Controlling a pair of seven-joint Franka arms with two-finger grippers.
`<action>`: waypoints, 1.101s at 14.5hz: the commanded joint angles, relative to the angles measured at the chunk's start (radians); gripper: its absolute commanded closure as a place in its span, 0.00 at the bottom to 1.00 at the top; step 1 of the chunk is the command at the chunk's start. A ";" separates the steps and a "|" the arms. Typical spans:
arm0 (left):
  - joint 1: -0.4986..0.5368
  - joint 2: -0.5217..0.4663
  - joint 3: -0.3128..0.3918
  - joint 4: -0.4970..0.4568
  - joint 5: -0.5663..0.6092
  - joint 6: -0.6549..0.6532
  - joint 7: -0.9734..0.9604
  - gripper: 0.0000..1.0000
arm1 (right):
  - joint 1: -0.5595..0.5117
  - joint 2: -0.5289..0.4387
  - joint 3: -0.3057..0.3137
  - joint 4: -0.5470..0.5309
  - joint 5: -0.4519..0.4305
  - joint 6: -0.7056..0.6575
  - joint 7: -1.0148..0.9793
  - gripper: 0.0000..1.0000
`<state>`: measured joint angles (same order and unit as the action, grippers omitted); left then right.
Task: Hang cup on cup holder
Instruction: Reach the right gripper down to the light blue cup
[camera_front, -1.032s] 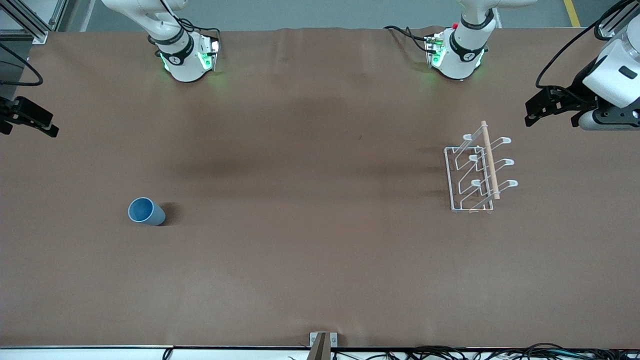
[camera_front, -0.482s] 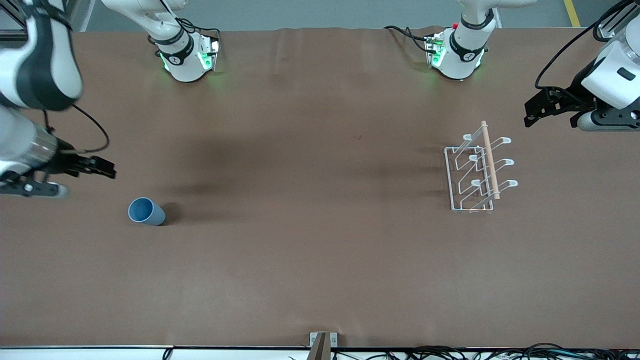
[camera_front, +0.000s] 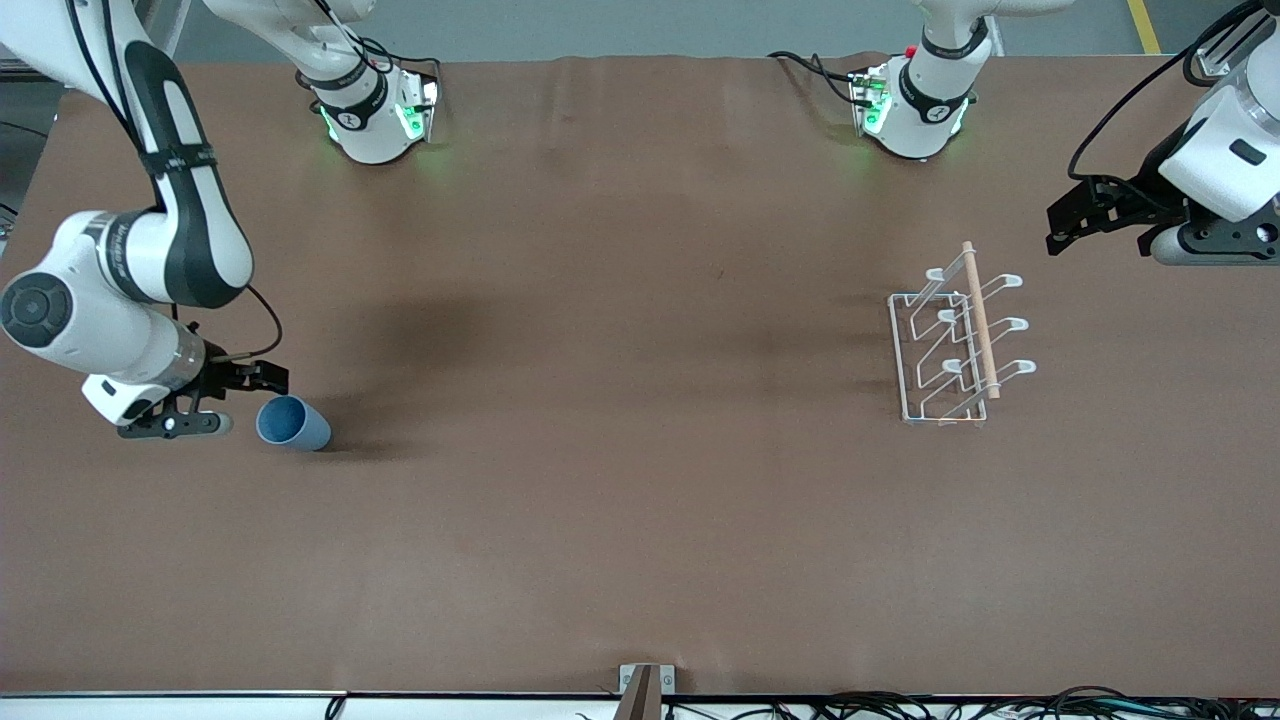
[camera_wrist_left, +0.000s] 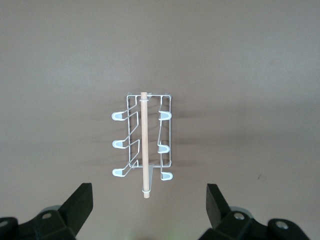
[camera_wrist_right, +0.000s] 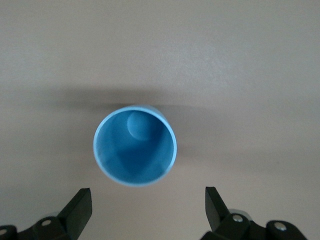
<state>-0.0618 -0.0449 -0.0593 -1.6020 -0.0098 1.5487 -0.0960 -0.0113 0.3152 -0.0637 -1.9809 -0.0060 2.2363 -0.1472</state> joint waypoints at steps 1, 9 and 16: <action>-0.004 -0.004 -0.004 -0.006 0.025 0.010 -0.002 0.00 | -0.018 0.033 0.007 0.004 -0.011 0.040 -0.025 0.00; -0.006 -0.003 -0.004 -0.015 0.025 0.017 -0.002 0.00 | -0.030 0.127 0.008 0.013 -0.003 0.106 -0.058 0.28; -0.007 -0.001 -0.005 -0.018 0.025 0.024 -0.002 0.00 | -0.027 0.157 0.021 0.057 0.064 0.115 -0.058 1.00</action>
<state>-0.0633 -0.0432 -0.0612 -1.6141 -0.0098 1.5592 -0.0960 -0.0323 0.4685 -0.0546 -1.9467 0.0263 2.3624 -0.1928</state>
